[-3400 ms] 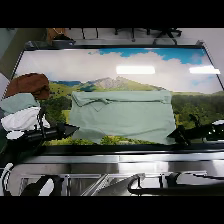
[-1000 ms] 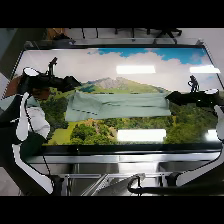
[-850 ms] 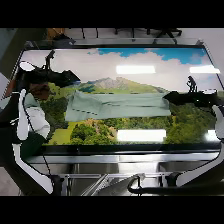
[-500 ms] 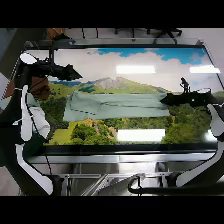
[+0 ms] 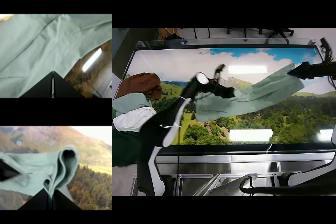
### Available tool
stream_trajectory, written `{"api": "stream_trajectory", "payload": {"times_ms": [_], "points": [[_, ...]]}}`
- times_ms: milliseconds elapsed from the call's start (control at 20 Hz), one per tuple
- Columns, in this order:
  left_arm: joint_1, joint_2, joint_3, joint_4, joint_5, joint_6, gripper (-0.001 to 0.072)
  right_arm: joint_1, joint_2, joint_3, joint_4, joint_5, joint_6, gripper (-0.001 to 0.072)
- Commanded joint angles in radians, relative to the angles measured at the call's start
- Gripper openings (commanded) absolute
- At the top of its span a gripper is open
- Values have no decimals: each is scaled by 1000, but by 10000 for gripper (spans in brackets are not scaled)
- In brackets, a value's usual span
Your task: Fold the shirts.
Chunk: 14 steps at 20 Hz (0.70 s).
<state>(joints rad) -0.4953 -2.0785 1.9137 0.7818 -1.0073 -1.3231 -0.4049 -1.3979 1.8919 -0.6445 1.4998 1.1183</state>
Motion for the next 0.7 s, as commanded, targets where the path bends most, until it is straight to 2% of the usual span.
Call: {"api": "stream_trajectory", "payload": {"times_ms": [0, 150, 250, 400, 450, 550, 650], "points": [[-185, -158, 126, 11, 156, -84, 15, 12, 60, 65, 2, 94, 108, 16], [-253, -241, 201, 2, 243, -178, 15, 50, 60, 64, 2, 152, 126, 17], [-259, -242, 150, -62, 293, -189, 15, 79, 53, 63, 2, 154, 143, 17], [-216, -236, 127, -204, 193, -182, 15, 111, 45, 63, 0, 154, 151, 17], [-185, -215, 127, -267, 131, -151, 16, 116, 43, 63, -2, 154, 154, 16], [-97, -135, 127, -424, -27, -12, 16, 130, 43, 63, -2, 140, 164, 17], [17, -14, 127, -552, -171, 75, 16, 155, 43, 63, 2, 108, 179, 17]]}}
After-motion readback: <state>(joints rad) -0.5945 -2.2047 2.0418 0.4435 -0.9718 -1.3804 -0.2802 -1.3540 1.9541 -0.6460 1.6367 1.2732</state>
